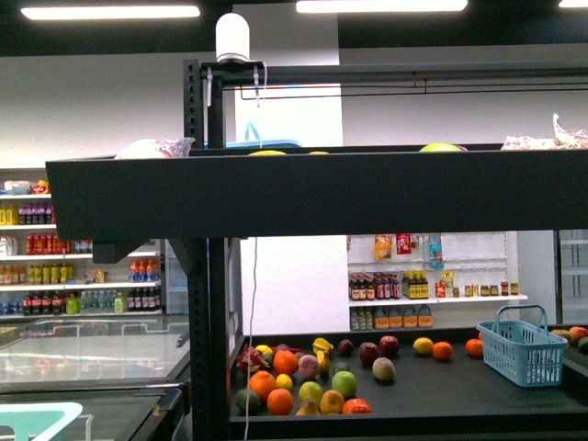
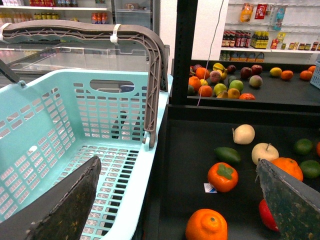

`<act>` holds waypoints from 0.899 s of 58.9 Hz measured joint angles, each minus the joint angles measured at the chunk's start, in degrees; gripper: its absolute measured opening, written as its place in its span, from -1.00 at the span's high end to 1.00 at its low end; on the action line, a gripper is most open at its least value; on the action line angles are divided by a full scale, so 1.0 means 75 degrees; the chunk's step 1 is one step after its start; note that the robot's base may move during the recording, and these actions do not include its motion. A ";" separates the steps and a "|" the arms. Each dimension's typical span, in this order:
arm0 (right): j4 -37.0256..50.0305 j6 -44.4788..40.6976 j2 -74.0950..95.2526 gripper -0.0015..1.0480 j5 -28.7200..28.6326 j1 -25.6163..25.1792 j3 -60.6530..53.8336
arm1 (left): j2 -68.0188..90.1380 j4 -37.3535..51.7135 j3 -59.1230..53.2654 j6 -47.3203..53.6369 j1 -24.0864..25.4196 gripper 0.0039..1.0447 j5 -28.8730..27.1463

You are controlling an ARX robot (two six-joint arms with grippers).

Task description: Pick lemon from shelf

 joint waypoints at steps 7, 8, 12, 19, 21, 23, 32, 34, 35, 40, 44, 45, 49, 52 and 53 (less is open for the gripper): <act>0.0000 0.0003 0.0000 -0.86 0.0000 0.0000 0.0000 | 0.0026 -0.0061 0.0012 -0.0111 0.0000 -0.85 -0.0006; 0.0000 0.0000 0.0000 -0.86 0.0000 0.0000 0.0000 | 0.0076 -0.0227 0.0055 -0.0277 0.0000 -0.85 0.0003; 0.0000 0.0000 0.0000 -0.86 -0.0006 0.0000 0.0000 | 0.0399 -0.0629 0.0152 -0.0982 -0.0032 -0.85 0.0029; 0.0000 0.0000 0.0000 -0.86 -0.0003 0.0000 0.0000 | 0.1096 -0.0396 0.0571 -0.2119 0.0152 -0.85 0.0813; 0.0000 0.0003 0.0000 -0.86 0.0000 0.0000 0.0000 | 0.1431 -0.0160 0.0813 -0.2430 0.0510 -0.85 0.1250; 0.0000 0.0003 0.0000 -0.86 -0.0003 0.0000 0.0000 | 0.1845 0.0128 0.1052 -0.2725 0.0988 -0.85 0.1717; 0.0000 0.0000 0.0000 -0.86 0.0000 0.0000 0.0000 | 0.3733 0.1105 0.1868 -0.4048 0.2804 -0.85 0.3133; 0.0000 0.0000 0.0000 -0.86 0.0000 0.0000 0.0000 | 0.4083 0.1239 0.2025 -0.4284 0.3051 -0.85 0.3267; 0.0000 0.0000 0.0000 -0.86 0.0000 0.0000 0.0000 | 0.4313 0.1297 0.2098 -0.4438 0.3194 -0.85 0.3369; 0.0000 0.0003 0.0000 -0.86 0.0000 0.0000 0.0000 | 0.5246 0.1574 0.2600 -0.5193 0.3646 -0.85 0.3727; 0.0000 0.0003 0.0000 -0.86 0.0000 0.0000 0.0000 | 0.5954 0.1900 0.2967 -0.5753 0.3841 -0.85 0.3920; 0.0000 0.0003 0.0000 -0.86 0.0000 0.0000 0.0000 | 0.6114 0.1999 0.3057 -0.5919 0.3864 -0.85 0.3969; 0.0000 0.0000 0.0000 -0.86 0.0000 0.0000 0.0000 | 0.6653 0.2317 0.3360 -0.6359 0.3911 -0.85 0.4045; 0.0000 0.0000 0.0000 -0.86 0.0000 0.0000 0.0000 | 0.7105 0.2585 0.3605 -0.6761 0.3917 -0.85 0.4065; 0.0000 0.0000 0.0000 -0.86 -0.0003 0.0000 0.0000 | 0.7254 0.2667 0.3684 -0.6863 0.3917 -0.85 0.4065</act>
